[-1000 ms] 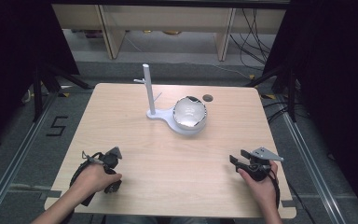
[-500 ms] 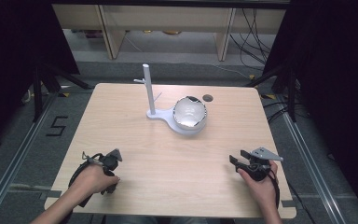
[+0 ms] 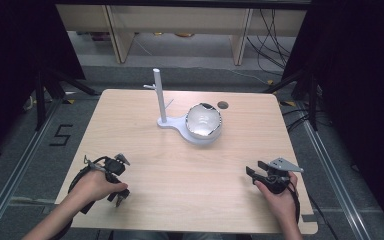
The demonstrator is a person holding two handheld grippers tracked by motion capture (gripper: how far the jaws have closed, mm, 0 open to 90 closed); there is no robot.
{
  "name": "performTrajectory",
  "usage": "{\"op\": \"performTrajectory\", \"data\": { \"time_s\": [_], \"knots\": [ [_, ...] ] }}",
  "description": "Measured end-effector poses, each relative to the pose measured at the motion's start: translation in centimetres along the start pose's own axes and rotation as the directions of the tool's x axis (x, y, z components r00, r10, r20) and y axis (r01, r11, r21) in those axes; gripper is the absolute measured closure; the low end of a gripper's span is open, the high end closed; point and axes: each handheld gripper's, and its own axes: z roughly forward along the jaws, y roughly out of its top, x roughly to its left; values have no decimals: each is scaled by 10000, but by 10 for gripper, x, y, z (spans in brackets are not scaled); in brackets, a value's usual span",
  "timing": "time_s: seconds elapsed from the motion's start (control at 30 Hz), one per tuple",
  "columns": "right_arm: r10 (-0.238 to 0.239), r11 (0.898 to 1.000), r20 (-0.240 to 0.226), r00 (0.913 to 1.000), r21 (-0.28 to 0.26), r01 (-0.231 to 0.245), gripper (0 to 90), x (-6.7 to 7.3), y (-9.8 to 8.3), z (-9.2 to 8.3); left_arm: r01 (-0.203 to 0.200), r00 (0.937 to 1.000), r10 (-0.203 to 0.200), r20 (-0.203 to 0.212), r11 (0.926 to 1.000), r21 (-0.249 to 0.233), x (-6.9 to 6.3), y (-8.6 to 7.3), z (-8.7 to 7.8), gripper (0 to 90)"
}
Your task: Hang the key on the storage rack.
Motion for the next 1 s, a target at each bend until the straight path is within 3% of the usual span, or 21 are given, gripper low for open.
{"op": "performTrajectory", "data": {
  "time_s": [0.13, 0.2, 0.27, 0.3, 0.33, 0.37, 0.4, 0.5, 0.53, 0.63, 0.67, 1.0],
  "knots": [
    [-195, 9997, 39, 9998, -136, 195, 426, -3, 0, 0, -775, 9951, 769, 614, 9970, 83, -3, 6, 1, 474],
    [-8, 9997, -81, 10000, -231, 7, 427, -3, 0, 1, -1391, 9896, 1383, 387, 9901, 202, -4, 9, 2, 517],
    [-69, 9999, 26, 10000, -83, 69, 428, -2, 0, 0, -1409, 9892, 1393, 448, 9894, 364, -6, 13, 4, 524],
    [-158, 9998, 22, 9999, -102, 158, 428, -3, 0, 0, -1634, 9861, 1610, 422, 9847, 614, -4, 16, 3, 538],
    [-181, 9998, 26, 9998, -79, 181, 428, -2, 0, 0, -1579, 9871, 1558, 366, 9854, 644, -6, 17, 5, 542],
    [107, 9999, 36, 9999, 30, -107, 428, 0, 0, -1, -1561, 9874, 1536, 378, 9850, 739, -7, 18, 6, 571],
    [106, 9999, 33, 9999, 29, -107, 428, 0, 0, -1, -1704, 9852, 1680, 335, 9812, 907, -7, 20, 5, 581],
    [-29, 10000, 53, 10000, -31, 29, 428, -2, 0, 0, -1804, 9835, 1785, 280, 9789, 955, -9, 21, 8, 620],
    [227, 9996, 116, 9997, 133, -229, 428, 0, 0, -1, -1743, 9846, 1724, 287, 9804, 918, -9, 21, 8, 622],
    [145, 9999, 36, 9999, -2, -145, 428, 0, 0, 0, -1855, 9826, 1842, 225, 9780, 952, -11, 22, 9, 637],
    [-169, 9999, 21, 9999, -20, 169, 428, -3, 0, 0, -1913, 9815, 1896, 263, 9760, 1043, -11, 22, 9, 641],
    [-37, 10000, -85, 10000, 93, 38, 431, -2, 0, 0, -2116, 9773, 2110, 170, 9722, 1005, -12, 23, 14, 704]
  ]
}}
